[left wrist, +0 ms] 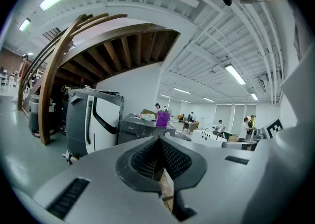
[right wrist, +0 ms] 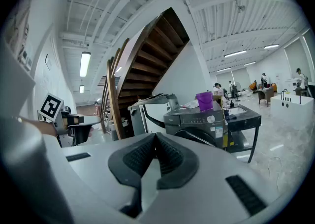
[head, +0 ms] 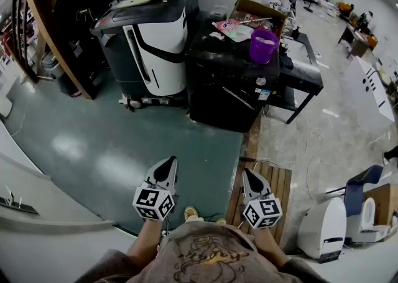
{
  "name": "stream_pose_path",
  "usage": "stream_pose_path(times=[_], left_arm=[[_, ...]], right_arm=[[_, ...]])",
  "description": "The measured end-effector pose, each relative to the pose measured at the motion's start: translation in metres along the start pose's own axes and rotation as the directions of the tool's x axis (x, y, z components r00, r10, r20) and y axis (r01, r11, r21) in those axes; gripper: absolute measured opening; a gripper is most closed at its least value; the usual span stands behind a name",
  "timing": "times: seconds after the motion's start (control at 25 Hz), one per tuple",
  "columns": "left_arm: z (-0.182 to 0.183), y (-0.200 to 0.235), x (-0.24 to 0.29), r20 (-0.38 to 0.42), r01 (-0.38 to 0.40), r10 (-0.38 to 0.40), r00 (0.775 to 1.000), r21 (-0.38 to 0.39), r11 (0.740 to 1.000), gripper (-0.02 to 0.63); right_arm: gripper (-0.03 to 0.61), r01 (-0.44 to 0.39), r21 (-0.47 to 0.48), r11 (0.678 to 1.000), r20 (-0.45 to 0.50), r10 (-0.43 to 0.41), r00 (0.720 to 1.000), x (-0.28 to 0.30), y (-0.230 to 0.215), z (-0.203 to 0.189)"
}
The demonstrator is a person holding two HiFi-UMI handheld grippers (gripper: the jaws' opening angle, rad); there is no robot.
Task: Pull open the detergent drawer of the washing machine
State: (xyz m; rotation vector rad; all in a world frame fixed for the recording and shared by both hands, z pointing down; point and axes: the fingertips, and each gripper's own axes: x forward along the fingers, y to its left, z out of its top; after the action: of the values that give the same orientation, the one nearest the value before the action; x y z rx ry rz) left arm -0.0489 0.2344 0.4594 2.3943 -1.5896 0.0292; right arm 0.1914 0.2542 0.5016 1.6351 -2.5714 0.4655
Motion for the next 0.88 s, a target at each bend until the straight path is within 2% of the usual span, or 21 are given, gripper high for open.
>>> stream_pose_path(times=[0.36,0.88], left_arm=[[-0.008,0.006,0.008,-0.010,0.008,-0.008,1.000,-0.021,1.000,0.020],[-0.003,0.063,0.016,-0.001,0.048,-0.048,0.999,-0.016,0.999,0.020]], right_arm=[[0.002,-0.005,0.036,0.999,-0.012,0.005,1.000,0.010,0.002,-0.009],[0.002,0.002,-0.001,1.000,-0.014,-0.002,1.000,0.063,0.045,-0.008]])
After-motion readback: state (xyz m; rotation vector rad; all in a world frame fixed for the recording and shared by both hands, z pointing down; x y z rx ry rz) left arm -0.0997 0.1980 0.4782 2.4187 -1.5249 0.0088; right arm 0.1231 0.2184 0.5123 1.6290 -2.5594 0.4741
